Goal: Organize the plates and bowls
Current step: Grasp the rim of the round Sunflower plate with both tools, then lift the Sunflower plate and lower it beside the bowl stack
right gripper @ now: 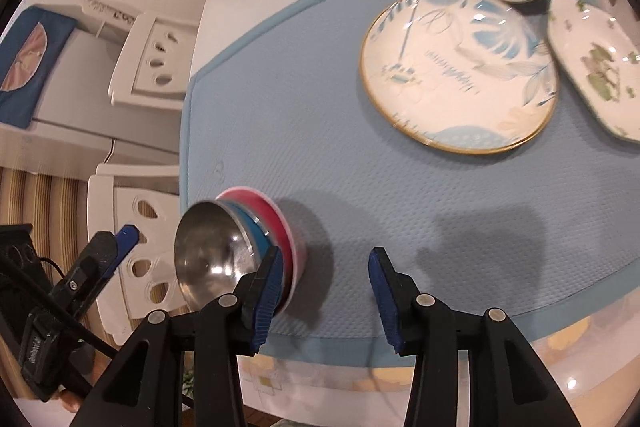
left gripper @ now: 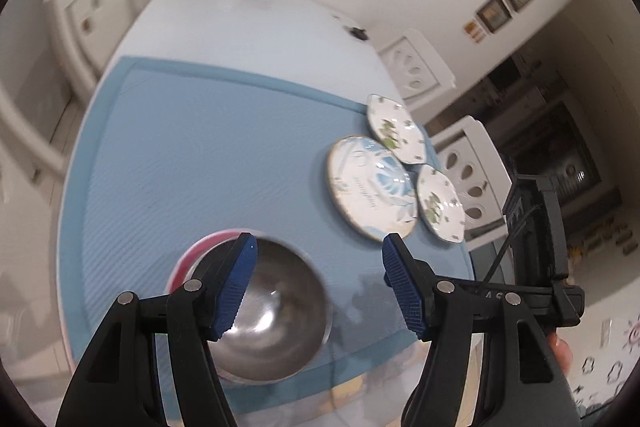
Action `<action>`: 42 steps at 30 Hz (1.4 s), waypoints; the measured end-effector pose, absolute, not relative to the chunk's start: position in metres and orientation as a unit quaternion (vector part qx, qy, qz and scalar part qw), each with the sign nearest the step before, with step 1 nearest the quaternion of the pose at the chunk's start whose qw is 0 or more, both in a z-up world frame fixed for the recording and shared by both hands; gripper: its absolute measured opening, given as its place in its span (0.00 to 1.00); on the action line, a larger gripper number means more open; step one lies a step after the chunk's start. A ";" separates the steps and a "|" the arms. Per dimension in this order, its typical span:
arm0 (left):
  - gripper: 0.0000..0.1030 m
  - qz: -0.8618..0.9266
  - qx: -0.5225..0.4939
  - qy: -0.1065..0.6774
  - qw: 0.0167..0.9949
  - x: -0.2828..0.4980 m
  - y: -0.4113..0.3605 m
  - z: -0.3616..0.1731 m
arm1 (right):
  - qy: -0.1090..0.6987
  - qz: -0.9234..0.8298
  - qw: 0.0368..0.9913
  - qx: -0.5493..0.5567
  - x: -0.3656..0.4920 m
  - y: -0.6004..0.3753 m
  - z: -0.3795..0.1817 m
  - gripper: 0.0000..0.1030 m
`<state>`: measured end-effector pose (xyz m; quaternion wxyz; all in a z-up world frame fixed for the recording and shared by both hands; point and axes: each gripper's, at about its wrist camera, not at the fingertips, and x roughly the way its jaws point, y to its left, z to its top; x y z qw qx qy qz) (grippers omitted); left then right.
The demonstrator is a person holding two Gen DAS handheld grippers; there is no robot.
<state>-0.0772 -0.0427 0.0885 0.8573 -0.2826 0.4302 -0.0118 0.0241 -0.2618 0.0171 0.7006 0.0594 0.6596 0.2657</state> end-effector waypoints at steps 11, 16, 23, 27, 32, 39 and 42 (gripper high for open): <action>0.61 0.009 -0.267 0.462 0.846 -0.007 -0.105 0.087 | 0.615 0.216 0.756 0.055 0.084 -0.335 0.029 0.41; 0.61 0.056 -0.284 0.480 0.828 0.028 -0.139 0.059 | 0.586 0.224 0.779 0.015 0.140 -0.368 0.030 0.41; 0.56 0.127 -0.325 0.512 0.785 0.067 -0.174 -0.005 | 0.589 0.283 0.756 -0.036 0.219 -0.368 0.006 0.41; 0.51 0.161 -0.343 0.517 0.767 0.074 -0.173 -0.025 | 0.597 0.303 0.739 -0.072 0.243 -0.354 -0.013 0.37; 0.51 0.201 -0.357 0.520 0.749 0.074 -0.154 -0.041 | 0.610 0.315 0.720 -0.099 0.259 -0.336 -0.036 0.33; 0.49 0.210 -0.375 0.527 0.734 0.076 -0.142 -0.063 | 0.628 0.327 0.696 -0.118 0.269 -0.322 -0.059 0.30; 0.35 0.210 -0.350 0.531 0.743 0.082 -0.143 -0.062 | 0.629 0.331 0.689 -0.139 0.269 -0.314 -0.066 0.28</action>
